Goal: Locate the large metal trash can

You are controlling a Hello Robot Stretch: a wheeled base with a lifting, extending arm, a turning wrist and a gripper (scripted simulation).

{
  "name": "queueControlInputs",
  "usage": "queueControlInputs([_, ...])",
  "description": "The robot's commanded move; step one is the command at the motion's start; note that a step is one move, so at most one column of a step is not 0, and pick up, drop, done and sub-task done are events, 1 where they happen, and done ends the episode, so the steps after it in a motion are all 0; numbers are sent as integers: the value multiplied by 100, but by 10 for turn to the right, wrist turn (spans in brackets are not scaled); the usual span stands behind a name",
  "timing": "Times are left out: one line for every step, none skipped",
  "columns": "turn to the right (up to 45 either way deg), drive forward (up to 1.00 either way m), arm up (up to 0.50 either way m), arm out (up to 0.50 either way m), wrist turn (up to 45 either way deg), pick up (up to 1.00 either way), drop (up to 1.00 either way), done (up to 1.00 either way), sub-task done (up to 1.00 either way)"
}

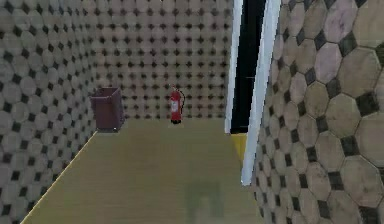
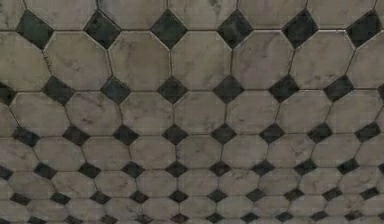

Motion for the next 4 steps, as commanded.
queueControlInputs([0,100,0,0,0,0,0,0,0])
queueControlInputs([0,70,0,0,0,0,0,0,0])
queueControlInputs([450,0,0,0,0,0,0,0,0])
queueControlInputs([90,0,0,0,0,0,0,0,0])
